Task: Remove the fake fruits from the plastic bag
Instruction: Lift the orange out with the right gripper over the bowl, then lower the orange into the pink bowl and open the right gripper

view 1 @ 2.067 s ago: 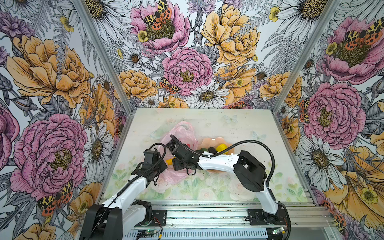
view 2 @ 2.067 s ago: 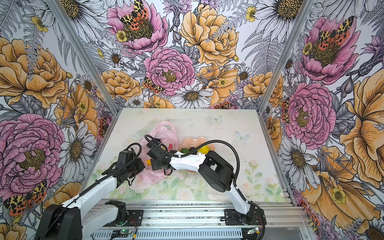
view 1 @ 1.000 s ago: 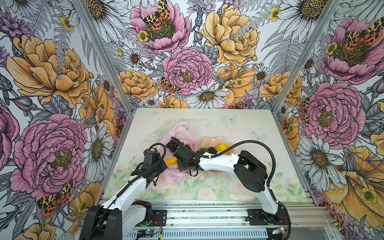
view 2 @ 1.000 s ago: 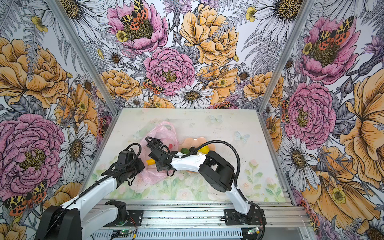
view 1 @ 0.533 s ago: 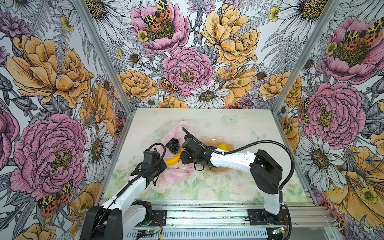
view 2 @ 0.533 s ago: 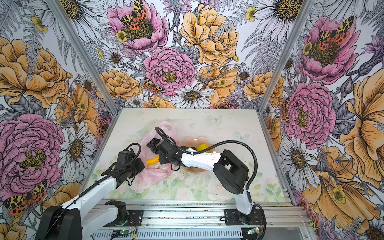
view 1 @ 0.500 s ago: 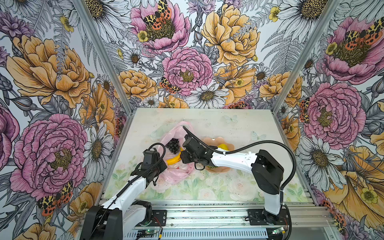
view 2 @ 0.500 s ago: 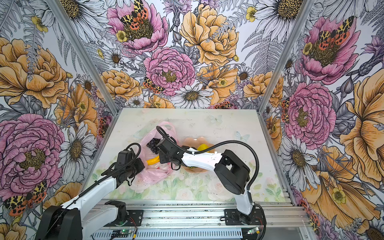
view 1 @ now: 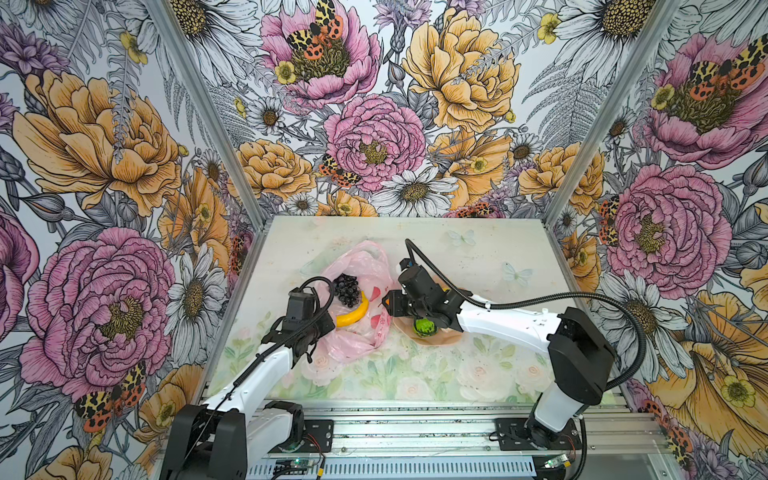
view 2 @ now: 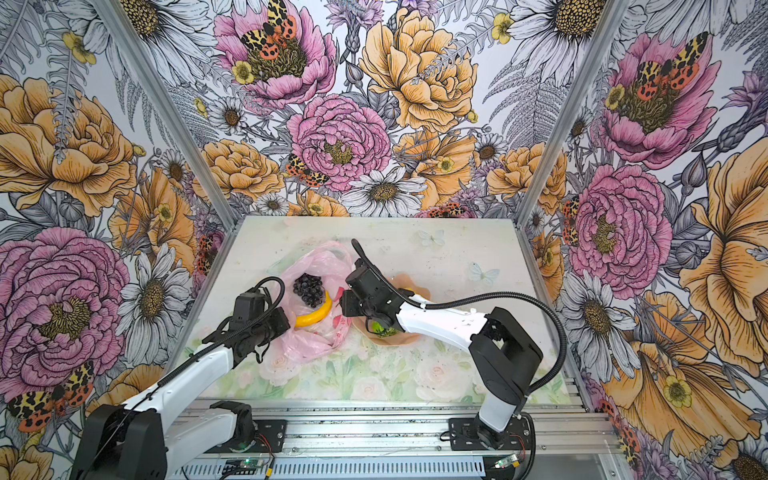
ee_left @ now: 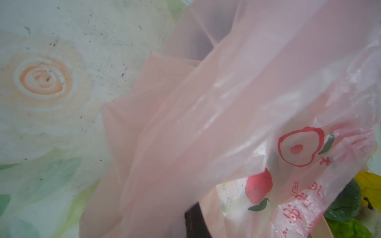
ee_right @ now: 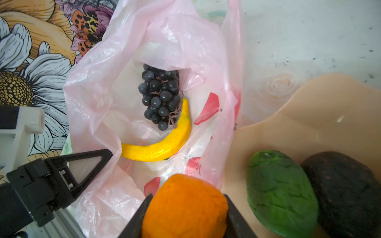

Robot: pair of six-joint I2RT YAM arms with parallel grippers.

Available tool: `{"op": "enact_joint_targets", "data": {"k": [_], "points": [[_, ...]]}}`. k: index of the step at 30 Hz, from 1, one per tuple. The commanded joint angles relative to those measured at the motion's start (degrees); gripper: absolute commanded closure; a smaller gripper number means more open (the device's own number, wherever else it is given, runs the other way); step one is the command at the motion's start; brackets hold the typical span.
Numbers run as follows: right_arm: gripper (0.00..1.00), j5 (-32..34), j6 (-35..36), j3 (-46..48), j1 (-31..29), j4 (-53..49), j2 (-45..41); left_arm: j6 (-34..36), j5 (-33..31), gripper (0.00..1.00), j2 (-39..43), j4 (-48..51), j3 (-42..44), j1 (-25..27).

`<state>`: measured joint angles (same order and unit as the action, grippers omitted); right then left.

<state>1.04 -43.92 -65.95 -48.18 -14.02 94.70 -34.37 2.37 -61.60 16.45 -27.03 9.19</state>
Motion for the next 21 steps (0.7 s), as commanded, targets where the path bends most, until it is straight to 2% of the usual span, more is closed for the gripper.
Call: {"op": "enact_joint_targets", "data": {"k": [1, 6, 10, 21], "points": [[0.54, -0.53, -1.66, 4.34, 2.45, 1.06, -5.88, 2.34, -0.92, 1.0, 0.62, -2.3, -0.77, -0.32], [0.54, -1.45, -3.09, 12.15, 8.98, 0.82, -12.65, 2.32, -1.27, 1.0, 0.51, -1.94, -0.9, -0.29], [0.54, -2.42, -3.78, 14.99, 12.23, 0.59, -15.43, 2.12, -1.56, 1.0, 0.24, -1.79, -1.02, -0.23], [0.55, -2.91, -3.89, 14.0, 12.04, 0.57, -11.78, 2.1, -2.03, 1.0, 0.71, -1.51, -0.84, -0.18]]}}
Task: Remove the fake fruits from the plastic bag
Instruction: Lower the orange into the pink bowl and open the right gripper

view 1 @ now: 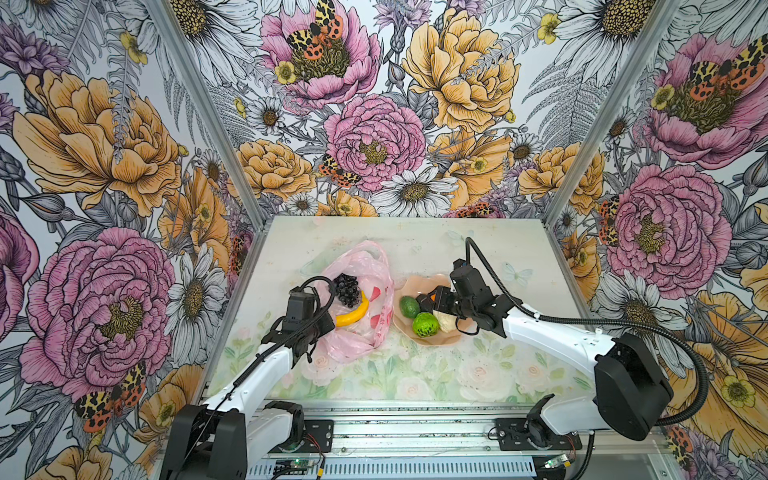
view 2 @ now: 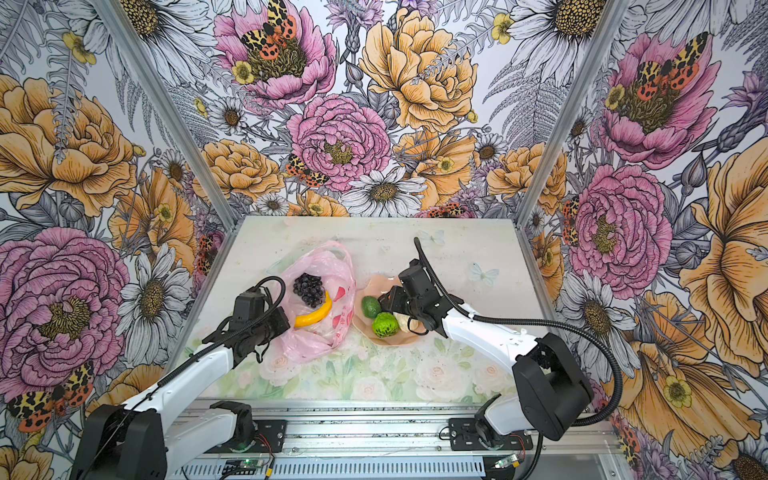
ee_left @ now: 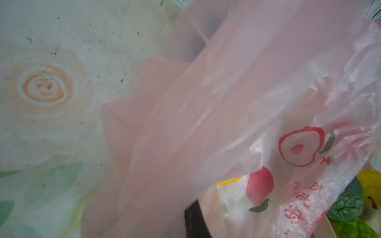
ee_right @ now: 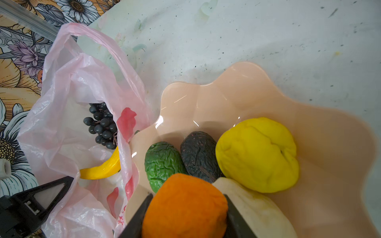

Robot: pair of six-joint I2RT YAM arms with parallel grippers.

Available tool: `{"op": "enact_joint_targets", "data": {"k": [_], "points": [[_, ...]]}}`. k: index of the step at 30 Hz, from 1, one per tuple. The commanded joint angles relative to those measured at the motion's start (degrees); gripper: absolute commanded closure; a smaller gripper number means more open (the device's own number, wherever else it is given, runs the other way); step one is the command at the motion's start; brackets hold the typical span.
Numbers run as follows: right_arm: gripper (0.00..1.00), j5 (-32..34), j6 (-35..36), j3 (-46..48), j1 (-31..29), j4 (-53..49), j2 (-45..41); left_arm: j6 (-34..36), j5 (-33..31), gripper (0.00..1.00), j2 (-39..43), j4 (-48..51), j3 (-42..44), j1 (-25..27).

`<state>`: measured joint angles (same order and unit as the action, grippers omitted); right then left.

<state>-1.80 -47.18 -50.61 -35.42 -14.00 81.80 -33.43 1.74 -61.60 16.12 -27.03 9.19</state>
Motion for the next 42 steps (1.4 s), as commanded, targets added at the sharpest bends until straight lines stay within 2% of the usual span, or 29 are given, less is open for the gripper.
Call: {"op": "enact_joint_targets", "data": {"k": [1, 23, 31, 42], "points": [[0.55, -0.04, -0.59, -1.67, -1.0, 0.5, 1.65, 1.21, -1.47, 1.0, 0.78, -1.17, -0.84, -0.14], [0.51, 0.64, -0.14, -4.57, -2.8, 0.51, 8.0, 1.17, -1.74, 1.0, 1.4, -0.87, -0.77, 0.03], [0.43, 1.07, 0.07, -4.2, -2.73, 0.53, 8.07, 1.13, -1.86, 1.0, 1.75, -0.69, -0.6, 0.11], [0.37, 1.7, 0.28, -3.97, -2.75, 0.09, 6.51, 1.17, -2.07, 1.0, 1.76, -0.72, -0.58, 0.1]]}}
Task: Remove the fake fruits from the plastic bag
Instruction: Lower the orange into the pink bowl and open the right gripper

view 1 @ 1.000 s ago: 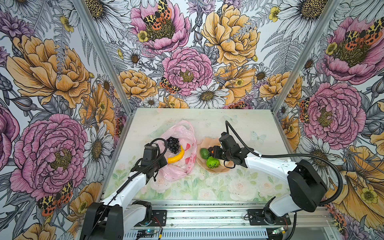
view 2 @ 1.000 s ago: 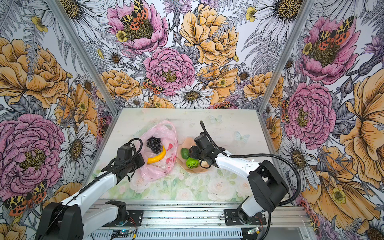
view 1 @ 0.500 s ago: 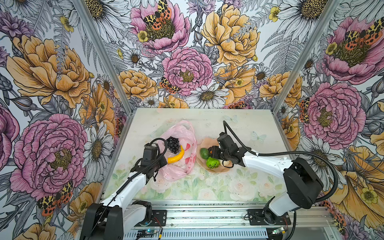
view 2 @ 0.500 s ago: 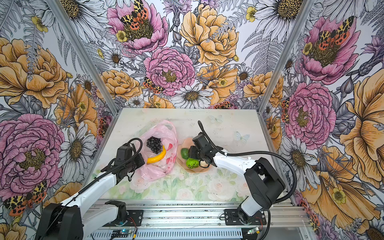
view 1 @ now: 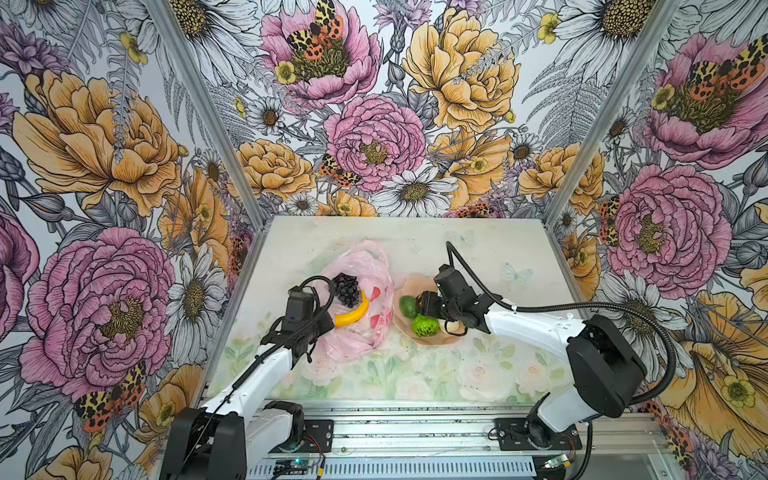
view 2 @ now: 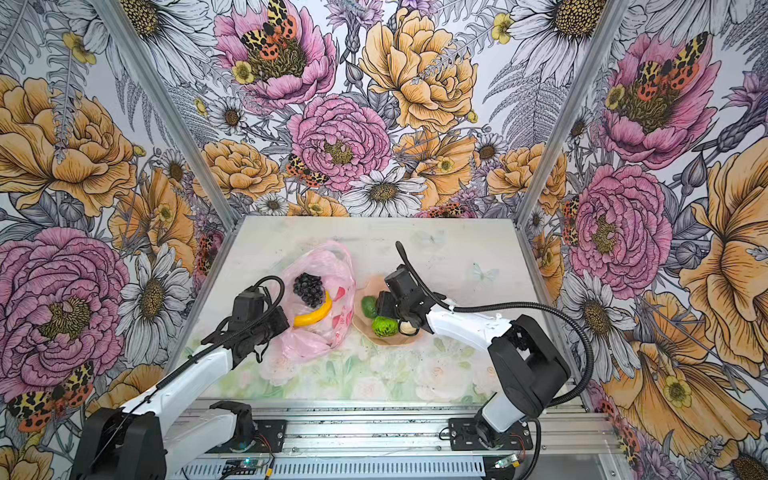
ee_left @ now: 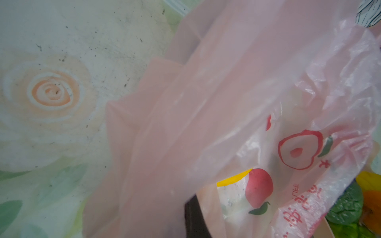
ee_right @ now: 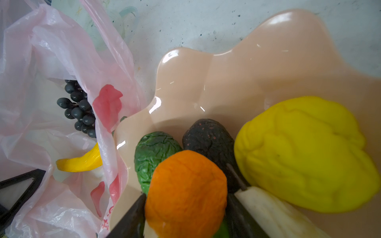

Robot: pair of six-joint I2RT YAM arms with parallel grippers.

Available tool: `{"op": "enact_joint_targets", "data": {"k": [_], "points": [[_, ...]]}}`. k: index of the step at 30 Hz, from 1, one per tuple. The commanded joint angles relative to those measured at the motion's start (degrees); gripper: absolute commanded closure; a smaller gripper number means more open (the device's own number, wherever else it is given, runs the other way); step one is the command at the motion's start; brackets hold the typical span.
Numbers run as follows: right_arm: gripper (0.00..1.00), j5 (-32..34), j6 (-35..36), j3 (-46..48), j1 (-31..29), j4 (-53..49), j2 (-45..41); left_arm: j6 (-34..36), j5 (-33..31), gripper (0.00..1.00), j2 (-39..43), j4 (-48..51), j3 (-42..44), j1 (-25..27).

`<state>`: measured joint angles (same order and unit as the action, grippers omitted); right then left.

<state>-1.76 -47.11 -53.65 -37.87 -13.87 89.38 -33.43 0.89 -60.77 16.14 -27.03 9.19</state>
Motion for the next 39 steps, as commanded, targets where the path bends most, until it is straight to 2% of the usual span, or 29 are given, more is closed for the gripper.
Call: {"op": "enact_joint_targets", "data": {"k": [1, 17, 25, 29, 39], "points": [[0.37, 1.74, 0.22, -0.94, -0.32, -0.13, -1.21, 1.17, -1.24, 1.0, 1.01, -0.7, -0.57, 0.13], [0.38, 6.57, 2.85, -2.61, -1.2, -6.51, -7.22, 1.08, -1.74, 1.0, 1.19, -0.67, -0.58, 0.18], [0.44, 12.88, 7.4, -9.32, -3.7, -9.62, -1.4, 1.04, -2.03, 1.0, 1.7, -0.61, -0.42, 0.25], [0.45, 13.72, 8.45, -11.49, -3.79, -10.72, 1.77, 1.09, -2.12, 1.0, 2.0, -0.57, -0.36, 0.39], [0.56, 15.73, 9.26, -10.72, -3.66, -13.09, 2.51, 1.11, -2.29, 1.0, 1.4, -0.76, -0.53, 0.5]]}}
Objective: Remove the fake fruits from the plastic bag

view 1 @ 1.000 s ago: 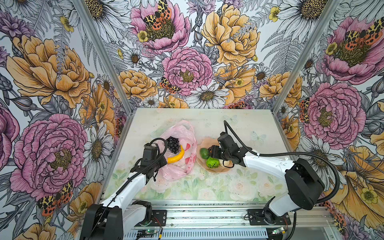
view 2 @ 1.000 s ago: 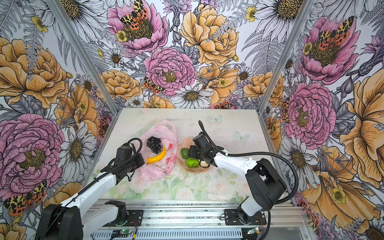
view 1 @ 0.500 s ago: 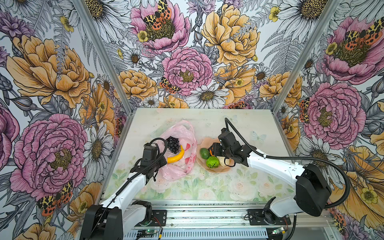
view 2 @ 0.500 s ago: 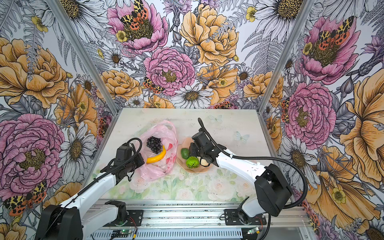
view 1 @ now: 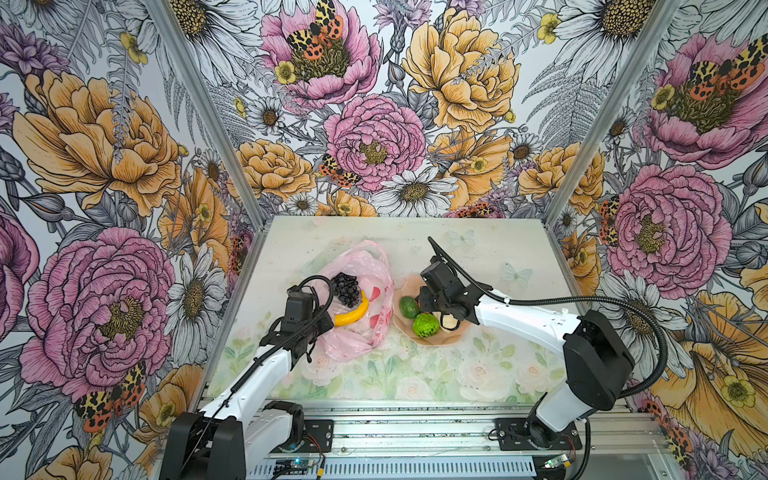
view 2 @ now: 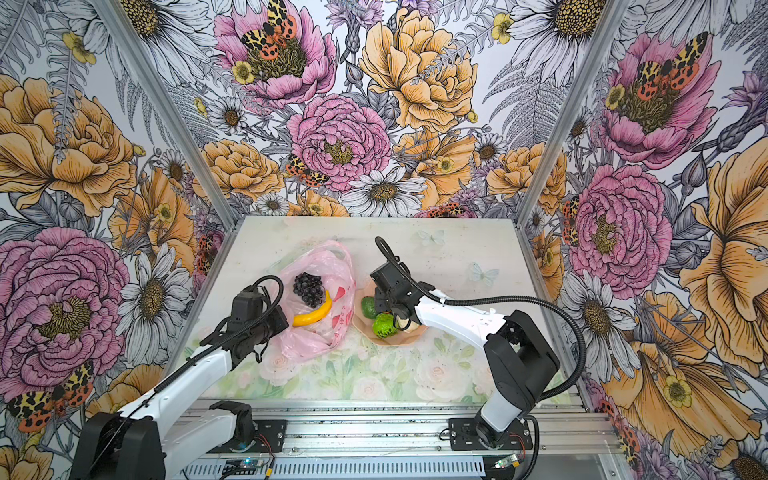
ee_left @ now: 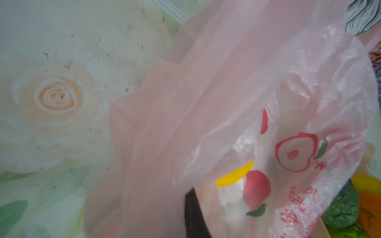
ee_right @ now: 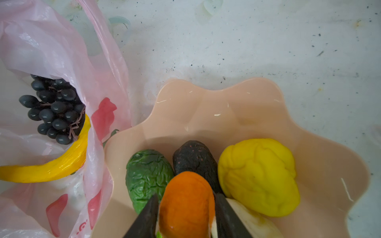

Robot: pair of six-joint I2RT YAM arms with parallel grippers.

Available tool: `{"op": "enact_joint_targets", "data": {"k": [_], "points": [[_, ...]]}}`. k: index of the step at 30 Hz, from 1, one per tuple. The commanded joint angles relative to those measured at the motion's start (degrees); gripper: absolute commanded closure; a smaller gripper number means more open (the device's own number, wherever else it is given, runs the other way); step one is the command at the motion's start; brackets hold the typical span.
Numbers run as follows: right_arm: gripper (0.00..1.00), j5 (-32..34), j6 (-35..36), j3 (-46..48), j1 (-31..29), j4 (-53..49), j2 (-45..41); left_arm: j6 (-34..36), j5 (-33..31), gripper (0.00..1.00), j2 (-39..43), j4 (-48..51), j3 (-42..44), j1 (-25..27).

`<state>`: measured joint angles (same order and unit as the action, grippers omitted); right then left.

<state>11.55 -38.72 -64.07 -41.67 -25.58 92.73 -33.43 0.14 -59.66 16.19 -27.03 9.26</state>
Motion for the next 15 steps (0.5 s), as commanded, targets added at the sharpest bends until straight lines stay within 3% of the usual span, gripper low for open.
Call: {"op": "enact_joint_targets", "data": {"k": [1, 11, 15], "points": [[0.57, 2.58, 0.88, -0.01, 0.27, -1.48, -1.09, 1.17, -1.47, 1.0, 0.24, -0.8, -0.5, 0.46], [0.59, 3.52, 1.4, 0.23, 0.45, -2.18, -2.19, 0.96, -1.46, 1.0, 0.59, -0.64, -0.41, 0.56], [0.55, 4.02, 1.61, -0.16, 0.44, -2.72, -3.19, 0.09, -1.37, 1.0, 0.97, 0.12, -0.48, 0.6]]}}
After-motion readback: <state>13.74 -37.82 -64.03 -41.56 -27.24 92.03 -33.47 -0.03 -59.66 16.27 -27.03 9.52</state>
